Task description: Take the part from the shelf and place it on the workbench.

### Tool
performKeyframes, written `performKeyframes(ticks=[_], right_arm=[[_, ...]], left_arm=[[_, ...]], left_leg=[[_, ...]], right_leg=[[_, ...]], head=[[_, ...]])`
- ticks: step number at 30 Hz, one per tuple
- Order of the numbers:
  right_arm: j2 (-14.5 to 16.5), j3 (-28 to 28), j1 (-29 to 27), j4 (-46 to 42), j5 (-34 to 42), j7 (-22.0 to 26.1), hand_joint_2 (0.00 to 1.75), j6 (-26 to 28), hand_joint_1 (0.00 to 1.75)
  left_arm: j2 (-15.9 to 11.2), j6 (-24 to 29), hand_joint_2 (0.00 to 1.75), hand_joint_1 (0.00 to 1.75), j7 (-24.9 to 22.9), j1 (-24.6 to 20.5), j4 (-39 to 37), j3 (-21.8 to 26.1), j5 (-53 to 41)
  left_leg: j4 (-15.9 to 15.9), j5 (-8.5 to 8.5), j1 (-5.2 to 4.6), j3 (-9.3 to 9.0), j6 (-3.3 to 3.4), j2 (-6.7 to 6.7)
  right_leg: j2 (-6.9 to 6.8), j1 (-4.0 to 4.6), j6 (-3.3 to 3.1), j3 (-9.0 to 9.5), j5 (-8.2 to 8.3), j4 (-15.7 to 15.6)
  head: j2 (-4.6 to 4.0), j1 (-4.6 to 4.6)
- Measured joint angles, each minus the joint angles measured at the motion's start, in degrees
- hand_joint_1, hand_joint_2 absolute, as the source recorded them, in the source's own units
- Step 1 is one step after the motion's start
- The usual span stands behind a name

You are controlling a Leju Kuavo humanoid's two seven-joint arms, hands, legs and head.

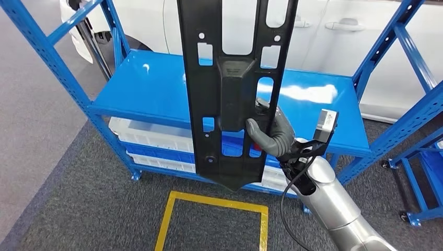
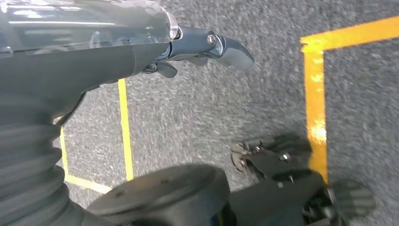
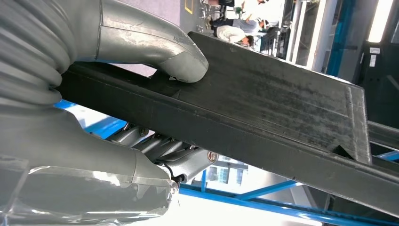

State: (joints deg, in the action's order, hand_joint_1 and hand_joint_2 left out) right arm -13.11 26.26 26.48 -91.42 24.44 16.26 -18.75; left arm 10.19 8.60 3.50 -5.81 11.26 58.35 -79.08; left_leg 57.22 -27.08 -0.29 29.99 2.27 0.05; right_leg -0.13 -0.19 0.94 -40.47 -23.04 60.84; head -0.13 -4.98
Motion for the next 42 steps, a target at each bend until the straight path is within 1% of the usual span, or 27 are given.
performKeyframes(ticks=[2, 3, 4, 5, 7, 9, 11, 13, 14, 15, 16, 18, 19, 21, 23, 25, 26, 28, 29, 31, 33, 34, 35, 36, 38, 40, 42], right_arm=[[0.05, -0.27, -0.46, -0.01, 0.06, 0.13, 1.75, 0.09, 1.45], [0.09, -0.36, -0.7, -0.01, 0.08, 0.16, 1.75, 0.09, 1.45], [0.13, -0.41, -0.94, 0.0, 0.1, 0.19, 1.75, 0.09, 1.45], [0.15, -0.44, -1.12, 0.01, 0.1, 0.2, 1.75, 0.09, 1.45], [0.15, -0.49, -1.29, -0.02, 0.1, 0.2, 1.75, 0.11, 1.45], [0.15, -0.56, -1.27, -0.16, 0.08, 0.2, 1.75, 0.16, 1.45], [0.15, -0.62, -1.2, -0.36, 0.05, 0.22, 1.75, 0.19, 1.45], [0.07, -0.65, -1.07, -0.48, 0.03, 0.21, 1.75, 0.22, 1.45], [0.01, -0.66, -0.98, -0.51, 0.02, 0.2, 1.75, 0.23, 1.45], [-0.05, -0.67, -0.93, -0.53, 0.02, 0.2, 1.75, 0.23, 1.45], [-0.08, -0.67, -0.87, -0.54, 0.02, 0.2, 1.75, 0.23, 1.45], [-0.09, -0.67, -0.83, -0.55, 0.02, 0.2, 1.75, 0.21, 1.45], [-0.09, -0.67, -0.83, -0.55, 0.02, 0.19, 1.75, 0.2, 1.45], [-0.09, -0.67, -0.82, -0.54, 0.02, 0.15, 1.75, 0.17, 1.45], [-0.09, -0.67, -0.75, -0.55, 0.02, 0.05, 1.75, 0.17, 1.45], [-0.21, -0.67, -0.63, -0.59, 0.05, -0.08, 1.75, 0.19, 1.45], [-0.27, -0.67, -0.57, -0.61, 0.07, -0.12, 1.75, 0.2, 1.45], [-0.33, -0.67, -0.58, -0.62, 0.09, -0.16, 1.75, 0.33, 1.45], [-0.33, -0.69, -0.67, -0.62, 0.1, -0.18, 1.75, 0.42, 1.45], [-0.31, -0.75, -0.88, -0.62, 0.11, -0.19, 1.75, 0.63, 1.45], [-0.26, -0.8, -1.07, -0.62, 0.11, -0.18, 1.75, 0.76, 1.45], [-0.24, -0.8, -1.23, -0.62, 0.1, -0.16, 1.75, 0.79, 1.45], [-0.24, -0.81, -1.42, -0.62, 0.1, -0.15, 1.75, 0.8, 1.45], [-0.24, -0.81, -1.57, -0.62, 0.1, -0.15, 1.75, 0.81, 1.45], [-0.24, -0.83, -1.7, -0.65, 0.1, -0.15, 1.75, 0.85, 1.45], [-0.24, -0.92, -1.72, -0.86, 0.09, -0.11, 1.75, 0.91, 1.45], [-0.24, -1.09, -1.84, -1.18, 0.09, 0.04, 1.75, 1.02, 1.45]], left_arm=[[-0.01, -0.05, 1.75, 0.0, -0.03, -0.07, 0.0, 0.0, -0.12], [-0.01, -0.07, 1.75, 0.0, -0.03, -0.1, 0.0, 0.0, -0.14], [-0.01, -0.11, 1.75, 0.0, -0.03, -0.12, 0.0, 0.01, -0.15], [-0.01, -0.15, 1.75, 0.0, -0.02, -0.16, 0.0, 0.0, -0.15], [0.0, -0.27, 1.75, 0.0, -0.01, -0.3, 0.0, -0.01, -0.19], [0.01, -0.36, 1.75, 0.0, 0.02, -0.47, 0.0, -0.03, -0.23], [0.01, -0.38, 1.75, 0.0, 0.04, -0.53, 0.0, -0.04, -0.27], [0.02, -0.37, 1.75, 0.0, 0.04, -0.51, 0.0, -0.04, -0.28], [0.02, -0.37, 1.75, 0.0, 0.06, -0.52, 0.0, -0.04, -0.27], [0.02, -0.36, 1.75, 0.0, 0.08, -0.54, 0.0, -0.04, -0.26], [0.02, -0.36, 1.75, 0.0, 0.1, -0.62, 0.0, -0.04, -0.23], [0.02, -0.36, 1.75, 0.0, 0.12, -0.76, 0.0, -0.04, -0.13], [0.02, -0.36, 1.75, 0.0, 0.11, -0.81, 0.0, -0.04, -0.07], [0.02, -0.27, 1.75, 0.0, 0.04, -0.78, 0.0, -0.04, 0.02], [0.02, -0.13, 1.75, 0.0, -0.1, -0.62, 0.0, -0.03, 0.02], [0.02, -0.03, 1.75, 0.0, -0.2, -0.46, -0.01, -0.03, -0.06], [0.03, -0.01, 1.75, 0.0, -0.21, -0.4, -0.01, -0.03, -0.12], [0.04, -0.02, 1.75, 0.0, -0.22, -0.26, -0.02, -0.04, -0.23], [0.05, -0.03, 1.75, 0.0, -0.22, -0.21, -0.02, -0.04, -0.26], [0.04, -0.03, 1.75, 0.0, -0.22, -0.16, -0.02, -0.04, -0.28], [0.04, -0.03, 1.75, 0.0, -0.21, -0.19, -0.02, -0.04, -0.28], [0.04, -0.03, 1.75, 0.0, -0.2, -0.17, -0.02, -0.04, -0.28], [0.04, -0.03, 1.75, 0.0, -0.17, -0.16, -0.02, -0.04, -0.28], [0.05, -0.03, 1.75, 0.0, -0.14, -0.16, -0.02, -0.04, -0.27], [0.07, -0.04, 1.75, 0.0, -0.05, -0.22, -0.02, -0.04, -0.27], [0.14, -0.09, 1.75, 0.0, -0.03, -0.33, -0.02, -0.06, -0.32], [0.25, -0.17, 1.75, 0.0, -0.05, -0.41, -0.02, -0.11, -0.49]], left_leg=[[0.0, 1.35, 0.03, 1.64, 0.33, 0.21], [0.06, 1.98, 0.02, 2.51, 0.31, 0.26], [0.15, 2.57, 0.03, 3.4, 0.25, 0.3], [0.29, 3.13, 0.06, 4.28, 0.13, 0.32], [0.78, 4.09, 0.17, 5.94, -0.26, 0.33], [1.34, 4.78, 0.13, 7.03, -0.85, 0.31], [1.54, 5.42, 0.03, 7.25, -1.51, 0.3], [1.53, 5.94, 0.14, 7.43, -2.2, 0.26], [2.0, 5.25, 0.25, 7.9, -2.5, 0.21], [3.24, 3.56, 0.34, 8.54, -2.76, 0.16], [5.77, 0.73, 0.44, 9.36, -2.95, 0.12], [12.77, -4.72, 0.47, 10.81, -3.23, 0.11], [16.01, -6.0, 0.47, 11.01, -3.29, 0.11], [17.68, -4.54, 0.47, 9.23, -3.17, 0.11], [11.84, -2.16, 0.44, 4.01, -2.69, 0.02], [3.58, -2.77, 0.2, -1.55, -2.16, -0.19], [1.12, -3.35, 0.04, -2.92, -1.97, -0.29], [-0.11, -2.76, -0.09, -2.79, -1.48, -0.25], [-0.34, -2.09, -0.05, -2.41, -1.1, -0.12], [-0.6, -0.53, 0.11, -1.17, -0.26, 0.21], [-0.55, 0.91, -0.02, 0.54, 0.13, 0.35], [-0.5, 1.61, -0.06, 1.46, 0.14, 0.37], [-0.43, 2.34, -0.08, 2.47, 0.11, 0.38], [-0.35, 3.01, -0.08, 3.44, 0.03, 0.38], [-0.12, 4.24, -0.08, 5.2, -0.23, 0.38], [0.04, 5.23, -0.15, 6.23, -0.69, 0.41], [-0.15, 6.19, -0.03, 6.55, -1.28, 0.46]], right_leg=[[0.05, -0.27, 0.42, -1.99, -6.02, 6.84], [0.04, -0.42, 0.65, -2.67, -7.91, 10.55], [0.04, -0.56, 0.84, -2.7, -8.41, 13.13], [0.03, -0.71, 1.01, -1.86, -7.73, 13.88], [-0.03, -1.03, 1.23, 2.79, -5.15, 9.41], [-0.07, -1.02, 1.05, 8.54, -5.33, 1.74], [0.07, -0.7, 0.32, 10.87, -6.39, -1.9], [0.1, -0.56, -0.67, 10.3, -5.55, -2.13], [0.02, -0.56, -1.17, 9.78, -4.95, -2.2], [-0.09, -0.61, -1.65, 9.14, -4.28, -2.33], [-0.19, -0.62, -2.04, 8.39, -3.55, -2.41], [-0.24, -0.39, -2.43, 6.72, -2.22, -2.39], [-0.26, -0.26, -2.47, 5.79, -1.5, -2.36], [-0.23, -0.04, -2.39, 3.87, -0.07, -2.27], [-0.13, 0.08, -2.14, 2.19, 1.32, -2.18], [-0.1, 0.16, -1.62, 1.2, 2.65, -2.25], [-0.14, 0.1, -1.3, 1.04, 3.3, -2.42], [-0.2, -0.04, -0.61, 0.91, 4.46, -2.95], [-0.15, -0.13, -0.33, 0.61, 4.07, -2.79], [-0.05, -0.22, 0.11, -0.7, -0.01, 0.25], [-0.02, -0.31, 0.42, -2.5, -5.91, 7.47], [-0.02, -0.33, 0.54, -3.04, -7.38, 11.12], [-0.02, -0.35, 0.62, -2.95, -7.38, 13.64], [-0.02, -0.36, 0.62, -2.02, -6.22, 14.24], [-0.04, -0.36, 0.32, 3.02, -3.45, 9.26], [-0.09, -0.08, -0.17, 9.33, -4.25, 0.45], [-0.06, 0.4, -0.61, 11.98, -5.55, -4.06]], head=[[0.0, 0.0], [0.0, 0.0], [0.0, 0.0], [0.0, 0.0], [0.0, -0.01], [0.0, -0.02], [0.0, -0.02], [0.0, -0.02], [0.0, -0.02], [0.0, -0.02], [0.0, -0.02], [0.0, -0.02], [0.0, -0.02], [0.0, -0.02], [0.0, -0.03], [0.0, -0.03], [0.0, -0.03], [0.0, -0.03], [0.0, -0.03], [0.0, -0.02], [0.0, -0.02], [0.0, -0.02], [0.0, -0.02], [0.0, -0.02], [0.0, -0.02], [0.0, -0.02], [0.0, -0.02]])
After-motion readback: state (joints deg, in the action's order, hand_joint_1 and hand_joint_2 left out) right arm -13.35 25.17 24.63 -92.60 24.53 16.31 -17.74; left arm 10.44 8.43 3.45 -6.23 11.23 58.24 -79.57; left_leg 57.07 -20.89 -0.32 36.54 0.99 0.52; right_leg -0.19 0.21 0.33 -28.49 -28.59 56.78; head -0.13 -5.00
